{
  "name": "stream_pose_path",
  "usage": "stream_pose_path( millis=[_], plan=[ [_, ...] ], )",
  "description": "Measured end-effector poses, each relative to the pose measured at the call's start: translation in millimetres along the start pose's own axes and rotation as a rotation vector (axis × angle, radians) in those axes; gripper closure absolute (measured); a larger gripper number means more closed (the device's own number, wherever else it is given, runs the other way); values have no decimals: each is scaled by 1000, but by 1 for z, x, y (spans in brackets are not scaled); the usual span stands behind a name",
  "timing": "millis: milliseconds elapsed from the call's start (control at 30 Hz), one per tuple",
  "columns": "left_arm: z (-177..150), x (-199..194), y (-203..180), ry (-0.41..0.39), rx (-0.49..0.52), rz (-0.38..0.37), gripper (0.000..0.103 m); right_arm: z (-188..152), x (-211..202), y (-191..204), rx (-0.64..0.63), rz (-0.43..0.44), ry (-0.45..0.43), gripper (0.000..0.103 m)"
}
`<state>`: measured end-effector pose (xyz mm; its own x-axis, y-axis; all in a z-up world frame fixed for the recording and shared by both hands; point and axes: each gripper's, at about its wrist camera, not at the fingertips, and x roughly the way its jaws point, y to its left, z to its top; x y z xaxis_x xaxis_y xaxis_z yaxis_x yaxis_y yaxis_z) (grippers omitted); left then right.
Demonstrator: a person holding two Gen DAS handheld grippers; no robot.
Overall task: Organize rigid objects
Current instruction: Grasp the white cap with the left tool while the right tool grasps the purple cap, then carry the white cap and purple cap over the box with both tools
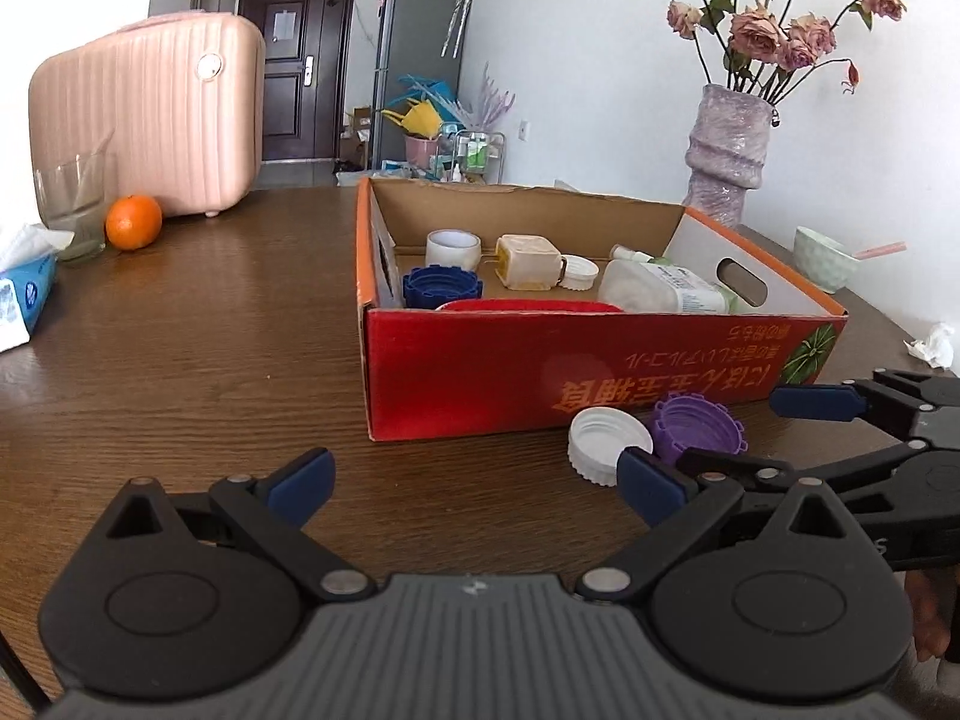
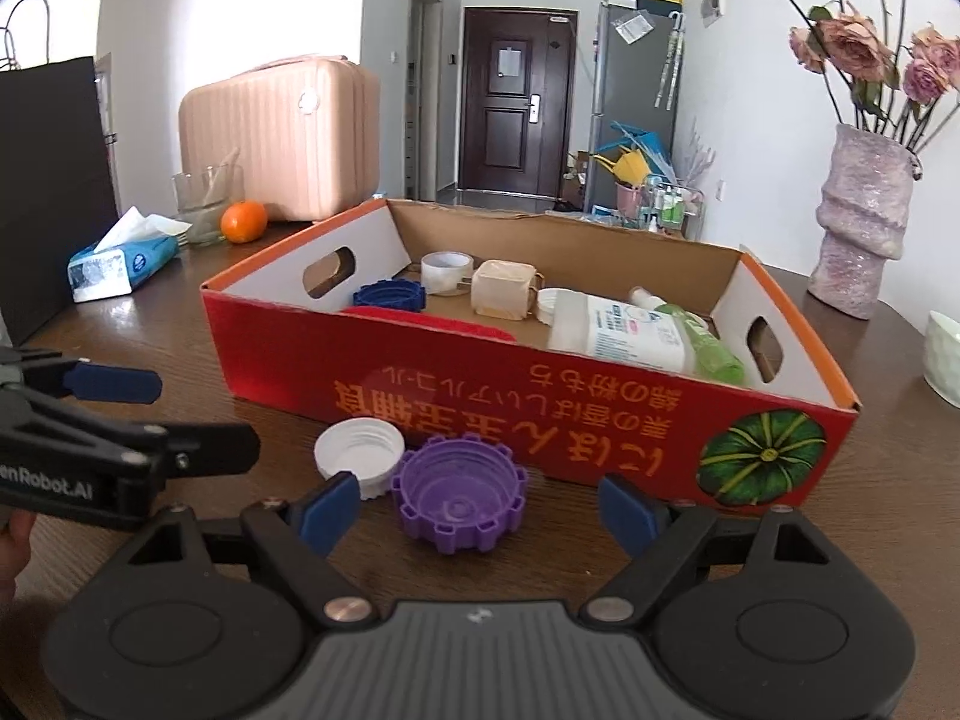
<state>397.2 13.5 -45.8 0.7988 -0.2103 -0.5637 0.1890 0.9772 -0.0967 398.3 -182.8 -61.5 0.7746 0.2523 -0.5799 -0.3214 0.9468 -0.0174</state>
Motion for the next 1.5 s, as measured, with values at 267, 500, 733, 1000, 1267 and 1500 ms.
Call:
stream_pose_path(
  millis=[267, 500, 733, 1000, 1267, 1500],
  plan=[
    [-3, 6, -5, 27, 31, -23, 1, -2, 14, 1, -2, 43, 25, 35],
    [1, 29, -26, 113, 44, -50, 11, -7, 5, -19, 37, 43, 19, 50],
    [20, 58, -56, 122, 63, -21, 43, -21, -25, -56, 84, -17, 16, 50],
    [8, 21, -62, 67, 59, -16, 63, -32, -49, -60, 78, 0, 13, 50],
    [-3, -54, -40, -14, -24, -10, 63, -35, -78, -37, 61, 16, -10, 50],
    [-1, -108, -30, -108, -46, -2, 63, -31, -110, -16, 48, 17, -64, 50]
  ],
)
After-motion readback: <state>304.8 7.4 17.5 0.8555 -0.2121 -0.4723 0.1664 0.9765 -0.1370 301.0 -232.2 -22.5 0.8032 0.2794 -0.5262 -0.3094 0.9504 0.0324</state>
